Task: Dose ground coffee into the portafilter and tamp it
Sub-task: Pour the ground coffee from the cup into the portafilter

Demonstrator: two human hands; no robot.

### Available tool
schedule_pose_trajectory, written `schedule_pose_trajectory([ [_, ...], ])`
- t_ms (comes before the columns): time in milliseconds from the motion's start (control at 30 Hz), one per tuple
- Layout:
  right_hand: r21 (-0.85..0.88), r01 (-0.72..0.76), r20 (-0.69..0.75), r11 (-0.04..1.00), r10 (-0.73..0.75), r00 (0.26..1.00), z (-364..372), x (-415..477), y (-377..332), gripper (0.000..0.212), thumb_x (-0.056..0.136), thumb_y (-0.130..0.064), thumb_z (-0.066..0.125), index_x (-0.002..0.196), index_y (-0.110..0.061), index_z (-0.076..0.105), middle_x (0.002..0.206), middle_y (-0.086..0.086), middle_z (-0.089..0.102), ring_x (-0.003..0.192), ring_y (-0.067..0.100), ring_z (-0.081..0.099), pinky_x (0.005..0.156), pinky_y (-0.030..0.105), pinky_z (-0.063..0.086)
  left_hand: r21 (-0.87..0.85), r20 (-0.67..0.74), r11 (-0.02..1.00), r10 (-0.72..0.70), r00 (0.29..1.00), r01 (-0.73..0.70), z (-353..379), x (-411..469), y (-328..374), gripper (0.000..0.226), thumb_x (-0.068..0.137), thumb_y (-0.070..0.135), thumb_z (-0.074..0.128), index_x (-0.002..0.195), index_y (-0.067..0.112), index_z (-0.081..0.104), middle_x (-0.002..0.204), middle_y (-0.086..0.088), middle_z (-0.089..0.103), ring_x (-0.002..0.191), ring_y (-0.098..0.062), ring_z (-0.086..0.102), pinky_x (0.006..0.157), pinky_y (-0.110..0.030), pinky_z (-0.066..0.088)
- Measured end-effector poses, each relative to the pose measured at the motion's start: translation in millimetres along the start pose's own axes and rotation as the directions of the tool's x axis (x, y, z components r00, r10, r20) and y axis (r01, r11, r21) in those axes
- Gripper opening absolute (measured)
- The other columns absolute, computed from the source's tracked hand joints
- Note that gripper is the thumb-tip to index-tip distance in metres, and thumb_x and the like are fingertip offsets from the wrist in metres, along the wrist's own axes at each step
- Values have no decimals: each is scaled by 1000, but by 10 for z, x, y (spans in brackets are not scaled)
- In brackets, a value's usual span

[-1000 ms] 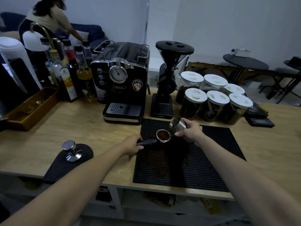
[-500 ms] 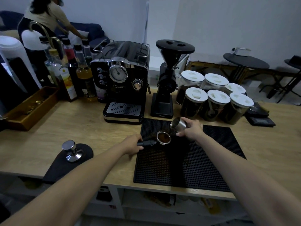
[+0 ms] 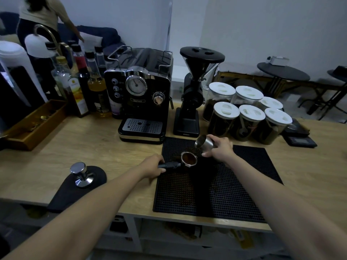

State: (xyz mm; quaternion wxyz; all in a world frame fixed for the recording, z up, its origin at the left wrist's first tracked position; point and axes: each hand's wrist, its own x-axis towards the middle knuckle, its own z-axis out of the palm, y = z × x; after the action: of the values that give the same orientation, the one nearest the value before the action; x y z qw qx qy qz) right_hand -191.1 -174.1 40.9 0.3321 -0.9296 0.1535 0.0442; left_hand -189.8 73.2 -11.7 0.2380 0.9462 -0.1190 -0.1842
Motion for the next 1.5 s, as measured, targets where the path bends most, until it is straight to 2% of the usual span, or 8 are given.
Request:
schedule_pose_trajectory([
  [133,-59,16,4,998,-16,1000,-8,-25,-8,81,68,-25,82,136,-40,42,137,4,33,132,26,22,108,53,25,3,0,1000,-6,1000,6,13,14,24,34,87,23,61,117,10,55,119,-12,60,109,-27,56,89,-32,45],
  [233,-259,83,9,962,-83,996,6,-68,-39,78,68,-27,81,134,-45,42,136,-1,32,129,22,23,101,51,27,11,21,1000,-24,1000,24,20,13,16,34,87,24,61,118,10,55,121,-12,59,110,-26,56,90,-32,45],
  [367,-547,274,78,791,-277,958,40,-125,-87,73,72,-25,76,135,-42,41,135,2,30,130,23,21,98,55,28,21,40,1000,-20,999,19,-5,12,9,36,88,26,60,120,10,54,121,-11,59,109,-26,56,88,-31,44],
  [533,-698,368,105,615,-420,901,99,-160,-152,65,78,-17,64,134,-39,41,140,4,28,134,24,17,100,57,27,21,51,1000,-14,999,13,-25,7,19,39,88,26,60,123,9,54,123,-12,58,111,-26,56,90,-32,45],
  [667,-753,416,157,510,-475,866,149,-164,-209,65,80,-16,63,136,-38,38,142,4,27,137,24,16,102,58,26,20,51,1000,-12,999,11,-29,-1,13,39,88,25,61,123,9,54,122,-12,59,111,-26,56,90,-32,45],
  [767,-777,419,164,469,-492,855,158,-159,-225,66,80,-15,63,137,-38,38,143,3,26,138,24,16,103,58,25,21,50,1000,-6,999,5,-33,-4,20,39,87,25,62,122,9,55,122,-12,59,111,-26,56,91,-32,45],
  [1367,-823,449,227,349,-523,822,215,-176,-284,67,82,-16,64,140,-35,35,149,7,20,141,26,11,104,58,22,41,74,999,-23,997,20,-42,4,24,41,88,28,61,124,10,54,123,-12,58,112,-27,55,89,-31,44],
  [1500,-824,443,217,353,-525,823,201,-167,-288,66,83,-15,63,140,-35,35,148,7,20,141,26,11,104,57,22,37,79,999,-26,997,23,-39,5,25,41,88,28,61,124,9,53,123,-12,58,112,-27,55,89,-31,44],
])
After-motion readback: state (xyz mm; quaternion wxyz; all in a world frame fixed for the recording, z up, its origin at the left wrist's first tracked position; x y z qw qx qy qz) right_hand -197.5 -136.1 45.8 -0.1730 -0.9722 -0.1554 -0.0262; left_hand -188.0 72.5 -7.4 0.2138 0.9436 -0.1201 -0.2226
